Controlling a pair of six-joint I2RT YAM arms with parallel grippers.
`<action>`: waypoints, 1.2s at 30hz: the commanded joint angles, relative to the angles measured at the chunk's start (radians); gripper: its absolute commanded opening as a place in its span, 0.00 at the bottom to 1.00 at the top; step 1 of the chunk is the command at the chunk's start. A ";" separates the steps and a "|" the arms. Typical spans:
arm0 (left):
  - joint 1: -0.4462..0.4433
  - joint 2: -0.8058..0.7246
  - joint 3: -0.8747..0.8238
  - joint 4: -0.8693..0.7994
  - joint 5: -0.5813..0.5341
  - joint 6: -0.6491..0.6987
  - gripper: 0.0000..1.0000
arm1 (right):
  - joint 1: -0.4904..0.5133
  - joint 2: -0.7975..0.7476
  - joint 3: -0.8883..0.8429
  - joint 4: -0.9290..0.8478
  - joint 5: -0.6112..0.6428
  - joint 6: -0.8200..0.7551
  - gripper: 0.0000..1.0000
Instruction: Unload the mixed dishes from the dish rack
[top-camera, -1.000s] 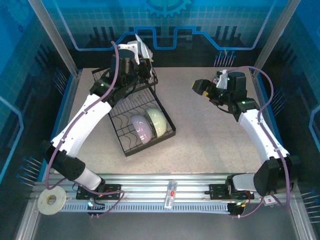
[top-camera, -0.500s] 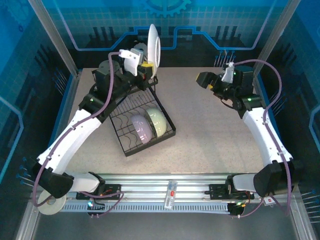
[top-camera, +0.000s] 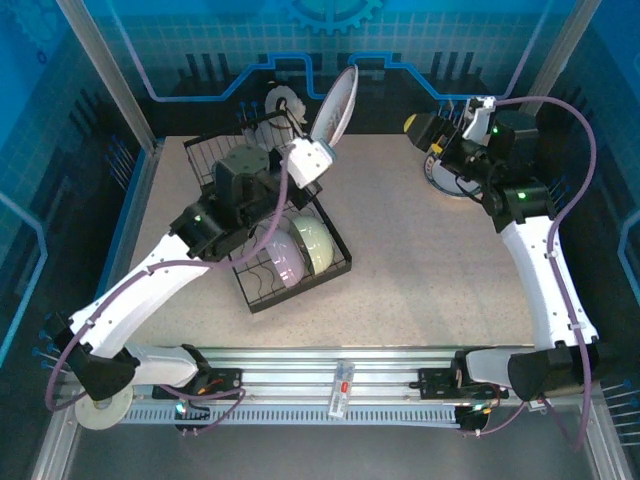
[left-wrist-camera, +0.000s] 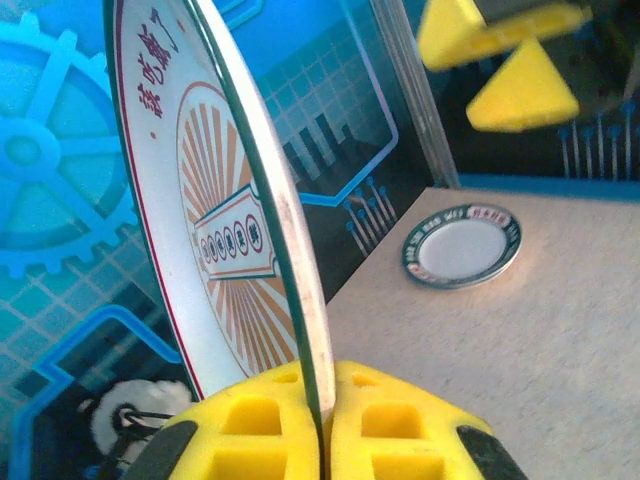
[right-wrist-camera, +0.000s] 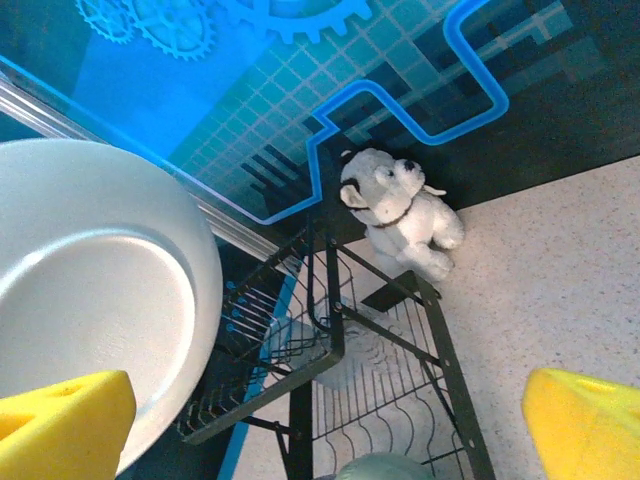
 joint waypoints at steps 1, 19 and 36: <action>-0.039 0.022 -0.013 0.061 -0.167 0.241 0.00 | 0.023 -0.001 0.056 0.016 -0.004 0.033 1.00; -0.163 0.119 -0.161 0.255 -0.431 0.699 0.00 | 0.155 0.074 0.114 -0.129 0.146 -0.012 0.94; -0.172 0.131 -0.177 0.253 -0.469 0.727 0.00 | 0.223 0.114 0.134 -0.222 0.210 -0.009 0.54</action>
